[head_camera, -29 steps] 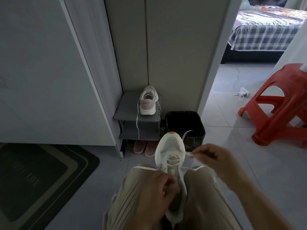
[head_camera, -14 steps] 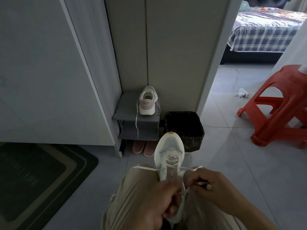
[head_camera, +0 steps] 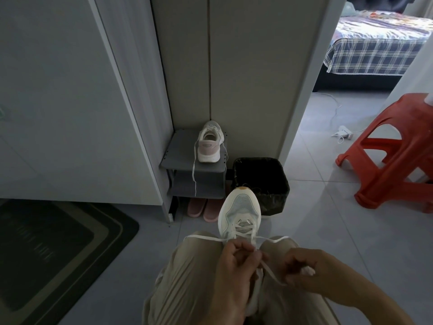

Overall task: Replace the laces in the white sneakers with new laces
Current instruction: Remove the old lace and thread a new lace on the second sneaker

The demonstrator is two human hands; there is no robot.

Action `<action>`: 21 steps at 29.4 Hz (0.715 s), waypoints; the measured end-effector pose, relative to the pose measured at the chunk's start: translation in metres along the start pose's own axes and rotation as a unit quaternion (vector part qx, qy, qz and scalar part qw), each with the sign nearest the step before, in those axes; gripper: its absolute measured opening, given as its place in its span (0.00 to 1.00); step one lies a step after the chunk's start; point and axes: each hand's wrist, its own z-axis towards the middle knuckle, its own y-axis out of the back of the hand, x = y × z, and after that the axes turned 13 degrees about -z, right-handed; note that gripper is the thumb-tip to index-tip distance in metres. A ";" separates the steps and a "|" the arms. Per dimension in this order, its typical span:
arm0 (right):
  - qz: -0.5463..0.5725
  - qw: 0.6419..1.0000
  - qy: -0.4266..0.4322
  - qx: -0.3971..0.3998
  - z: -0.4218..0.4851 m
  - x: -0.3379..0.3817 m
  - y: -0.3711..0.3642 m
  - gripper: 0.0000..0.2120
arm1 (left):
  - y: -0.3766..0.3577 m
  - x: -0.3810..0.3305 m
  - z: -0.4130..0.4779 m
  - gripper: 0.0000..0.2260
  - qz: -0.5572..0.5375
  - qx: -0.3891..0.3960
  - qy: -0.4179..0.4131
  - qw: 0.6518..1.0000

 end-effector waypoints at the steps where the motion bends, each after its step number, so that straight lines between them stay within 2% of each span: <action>1: 0.009 0.999 -0.017 -0.036 0.005 0.000 -0.003 0.10 | 0.000 0.002 0.000 0.06 0.026 0.016 -0.017 0.999; 3: 0.064 0.988 -0.082 -0.110 0.017 0.005 -0.013 0.09 | -0.003 0.009 -0.002 0.06 0.079 0.048 -0.032 0.995; 5: 0.139 0.974 -0.132 -0.120 0.023 0.014 -0.026 0.13 | -0.006 0.017 -0.004 0.07 0.116 0.082 -0.042 0.989; 7: 0.218 0.955 -0.143 -0.139 0.027 0.020 -0.034 0.12 | -0.007 0.021 -0.006 0.09 0.132 0.103 -0.039 0.985; 10: 0.413 0.883 -0.151 -0.161 0.031 0.025 -0.032 0.12 | -0.003 0.023 -0.006 0.08 0.096 0.084 -0.009 0.992; 11: 0.464 0.856 -0.145 -0.176 0.033 0.025 -0.029 0.12 | -0.002 0.023 -0.005 0.07 0.063 0.061 0.016 0.996; 12: 0.483 0.844 -0.130 -0.194 0.034 0.024 -0.026 0.12 | 0.000 0.023 -0.004 0.06 0.018 0.033 0.051 0.998; 14: 0.423 0.875 -0.095 -0.214 0.037 0.022 -0.023 0.12 | 0.003 0.021 -0.003 0.04 -0.112 -0.028 0.160 0.980; 16: 0.300 0.929 -0.086 -0.200 0.043 0.017 -0.024 0.12 | 0.005 0.022 -0.001 0.09 -0.220 -0.092 0.219 0.946; 18: 0.176 0.967 -0.089 -0.160 0.048 0.011 -0.028 0.14 | -0.001 0.022 0.003 0.11 -0.267 -0.146 0.205 0.930; 21: 0.074 0.987 -0.058 -0.130 0.051 0.007 -0.033 0.16 | -0.013 0.024 0.005 0.07 -0.281 -0.207 0.165 0.923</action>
